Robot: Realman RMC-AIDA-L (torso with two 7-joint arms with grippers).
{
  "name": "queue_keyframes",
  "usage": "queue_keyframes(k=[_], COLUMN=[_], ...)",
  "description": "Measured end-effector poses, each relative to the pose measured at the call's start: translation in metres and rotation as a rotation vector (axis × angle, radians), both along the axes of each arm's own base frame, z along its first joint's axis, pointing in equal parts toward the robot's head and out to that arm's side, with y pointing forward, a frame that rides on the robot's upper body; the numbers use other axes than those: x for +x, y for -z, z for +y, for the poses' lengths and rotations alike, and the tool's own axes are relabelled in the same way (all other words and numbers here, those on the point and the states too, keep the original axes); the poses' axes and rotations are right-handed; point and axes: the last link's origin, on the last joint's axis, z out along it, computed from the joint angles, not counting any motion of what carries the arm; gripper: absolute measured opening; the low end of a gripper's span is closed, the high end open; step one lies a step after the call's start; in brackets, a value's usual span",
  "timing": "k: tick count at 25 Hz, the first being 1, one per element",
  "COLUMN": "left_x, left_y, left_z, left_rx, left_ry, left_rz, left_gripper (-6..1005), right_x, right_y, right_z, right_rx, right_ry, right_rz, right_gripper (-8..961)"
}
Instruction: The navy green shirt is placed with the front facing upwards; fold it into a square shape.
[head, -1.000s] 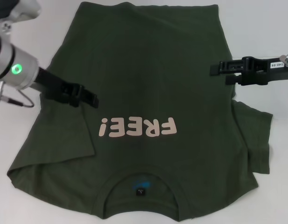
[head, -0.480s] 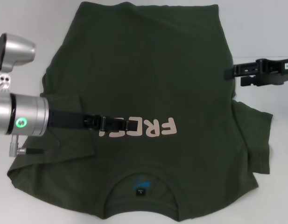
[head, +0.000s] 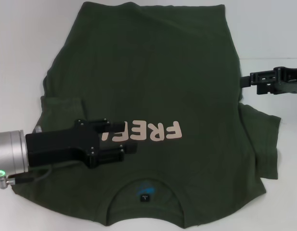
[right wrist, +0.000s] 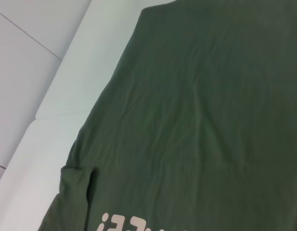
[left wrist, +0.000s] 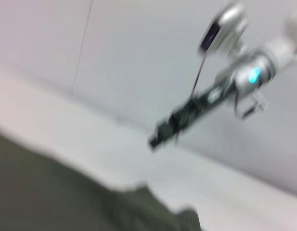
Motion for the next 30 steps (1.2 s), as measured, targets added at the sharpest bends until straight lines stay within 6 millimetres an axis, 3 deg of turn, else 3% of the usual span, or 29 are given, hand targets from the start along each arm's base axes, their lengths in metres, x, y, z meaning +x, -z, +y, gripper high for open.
queue_keyframes(k=[8,14,21,25,30], left_x=[-0.004,-0.006,-0.009,-0.012,-0.014], left_y=[-0.010,-0.019,-0.016,-0.014,-0.013], left_z=[0.009,0.015,0.025,0.029,0.031], left_rx=[-0.093,-0.158,-0.115,-0.101,-0.096], left_ry=[-0.201,-0.356,-0.403,-0.428,-0.450], left_rz=[-0.082,-0.129,-0.121,-0.121,-0.123], left_gripper=[657,658,657,657,658], right_x=[0.007,0.023,0.050,0.067,0.074], right_y=[-0.006,-0.015,-0.036,-0.029,-0.017], right_z=[-0.011,-0.039,-0.061,-0.071,-0.074], right_rx=[-0.062,-0.199,-0.154,-0.133,-0.130], right_ry=[-0.003,0.072,0.216,0.290,0.326], right_rz=[-0.066,-0.118,-0.023,-0.006,0.012], right_gripper=[851,851,852,852,852])
